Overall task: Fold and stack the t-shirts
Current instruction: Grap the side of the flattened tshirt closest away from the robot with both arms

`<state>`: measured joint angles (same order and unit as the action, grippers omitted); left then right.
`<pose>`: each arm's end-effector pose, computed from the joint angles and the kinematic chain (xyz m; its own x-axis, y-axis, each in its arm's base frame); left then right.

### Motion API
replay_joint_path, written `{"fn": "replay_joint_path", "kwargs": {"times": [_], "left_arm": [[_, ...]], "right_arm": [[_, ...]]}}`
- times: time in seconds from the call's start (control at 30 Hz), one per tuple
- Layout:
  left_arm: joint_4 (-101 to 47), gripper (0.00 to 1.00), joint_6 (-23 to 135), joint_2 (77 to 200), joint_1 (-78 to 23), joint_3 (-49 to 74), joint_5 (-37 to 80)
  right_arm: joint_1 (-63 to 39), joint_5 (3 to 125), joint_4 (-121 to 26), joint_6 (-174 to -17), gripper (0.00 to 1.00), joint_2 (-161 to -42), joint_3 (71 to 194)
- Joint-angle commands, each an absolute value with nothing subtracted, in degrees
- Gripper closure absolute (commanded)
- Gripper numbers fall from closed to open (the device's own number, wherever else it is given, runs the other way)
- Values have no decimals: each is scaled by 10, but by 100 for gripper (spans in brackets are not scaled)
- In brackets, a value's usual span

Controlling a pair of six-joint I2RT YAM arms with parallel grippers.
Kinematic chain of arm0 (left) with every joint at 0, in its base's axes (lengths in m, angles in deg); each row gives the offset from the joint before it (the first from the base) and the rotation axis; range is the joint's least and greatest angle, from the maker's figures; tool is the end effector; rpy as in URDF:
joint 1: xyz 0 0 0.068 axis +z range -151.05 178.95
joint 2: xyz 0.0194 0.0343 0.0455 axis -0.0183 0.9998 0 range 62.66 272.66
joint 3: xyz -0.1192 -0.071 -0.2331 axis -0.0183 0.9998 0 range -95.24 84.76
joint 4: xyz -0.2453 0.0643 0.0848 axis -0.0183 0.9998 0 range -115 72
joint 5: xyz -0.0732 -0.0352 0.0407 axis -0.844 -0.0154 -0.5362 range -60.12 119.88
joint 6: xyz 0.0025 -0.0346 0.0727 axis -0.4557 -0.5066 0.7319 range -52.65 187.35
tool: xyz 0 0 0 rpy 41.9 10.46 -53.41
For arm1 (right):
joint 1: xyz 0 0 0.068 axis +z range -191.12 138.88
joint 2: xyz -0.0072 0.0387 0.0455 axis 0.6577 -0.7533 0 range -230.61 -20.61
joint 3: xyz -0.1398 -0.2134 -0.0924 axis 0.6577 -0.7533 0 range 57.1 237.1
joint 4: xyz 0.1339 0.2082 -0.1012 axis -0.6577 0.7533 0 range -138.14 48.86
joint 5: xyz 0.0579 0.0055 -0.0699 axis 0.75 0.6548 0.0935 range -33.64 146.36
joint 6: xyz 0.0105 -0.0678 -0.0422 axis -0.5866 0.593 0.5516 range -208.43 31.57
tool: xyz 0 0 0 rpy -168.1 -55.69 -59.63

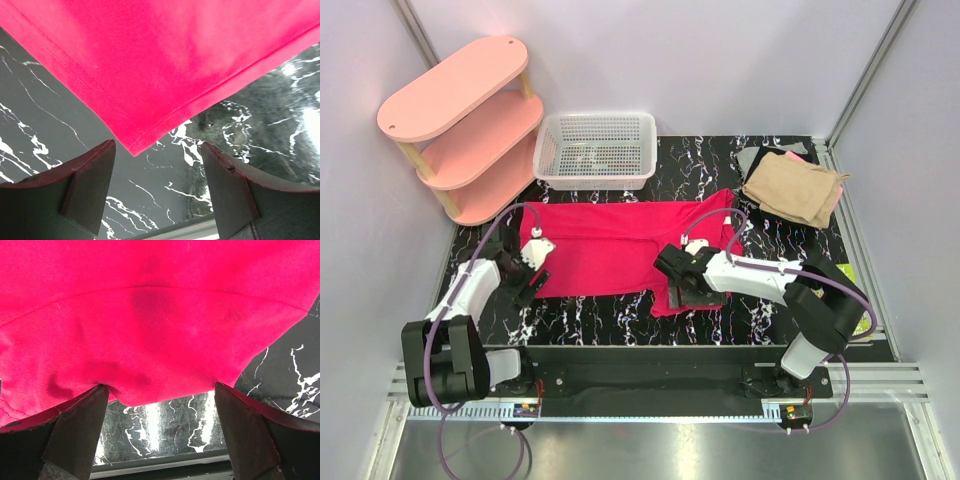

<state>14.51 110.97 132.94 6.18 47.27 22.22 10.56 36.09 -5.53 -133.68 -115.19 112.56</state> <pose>0.2180 0.0184 0.1386 -0.7424 0.5951 -0.3077 0.5909 0.7981 0.1179 0.2012 0.2156 0.1252 -0.9328 -0.1057 -0.3446 -0.0607 0.9884 -0.1391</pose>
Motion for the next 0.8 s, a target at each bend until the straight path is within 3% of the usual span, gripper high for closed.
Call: {"fn": "replay_joint_path", "kwargs": {"times": [0.0, 0.77], "left_arm": [[167, 25, 1102, 1338, 63, 435, 175], [120, 28, 1073, 1488, 64, 381, 253]], "right_arm": [[102, 364, -83, -1340, 5, -1163, 1110], [98, 368, -90, -1349, 8, -1038, 1058]]}}
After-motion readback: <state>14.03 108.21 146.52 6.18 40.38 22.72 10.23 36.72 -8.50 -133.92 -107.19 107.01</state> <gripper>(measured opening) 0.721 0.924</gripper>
